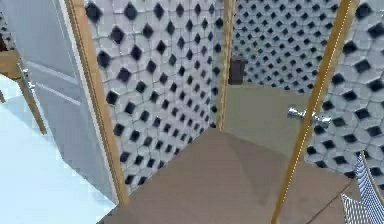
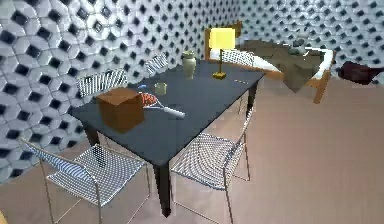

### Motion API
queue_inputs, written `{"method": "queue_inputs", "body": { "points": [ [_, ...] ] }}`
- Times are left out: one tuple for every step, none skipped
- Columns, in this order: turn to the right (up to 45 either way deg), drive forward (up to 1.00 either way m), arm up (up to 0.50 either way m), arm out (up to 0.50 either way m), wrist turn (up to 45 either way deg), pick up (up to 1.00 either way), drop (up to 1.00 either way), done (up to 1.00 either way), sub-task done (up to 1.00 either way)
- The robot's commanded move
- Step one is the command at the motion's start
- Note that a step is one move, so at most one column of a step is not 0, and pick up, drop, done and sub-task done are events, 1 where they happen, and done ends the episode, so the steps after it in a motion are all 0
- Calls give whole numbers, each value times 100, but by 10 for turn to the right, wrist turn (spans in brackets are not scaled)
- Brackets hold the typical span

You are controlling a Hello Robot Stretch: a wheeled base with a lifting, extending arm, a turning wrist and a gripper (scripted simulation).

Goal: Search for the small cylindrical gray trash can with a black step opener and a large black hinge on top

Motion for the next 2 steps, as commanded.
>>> {"method": "queue_inputs", "body": {
  "points": [
    [0,100,0,0,0,0,0,0,0],
    [-270,0,0,0,0,0,0,0,0]
  ]
}}
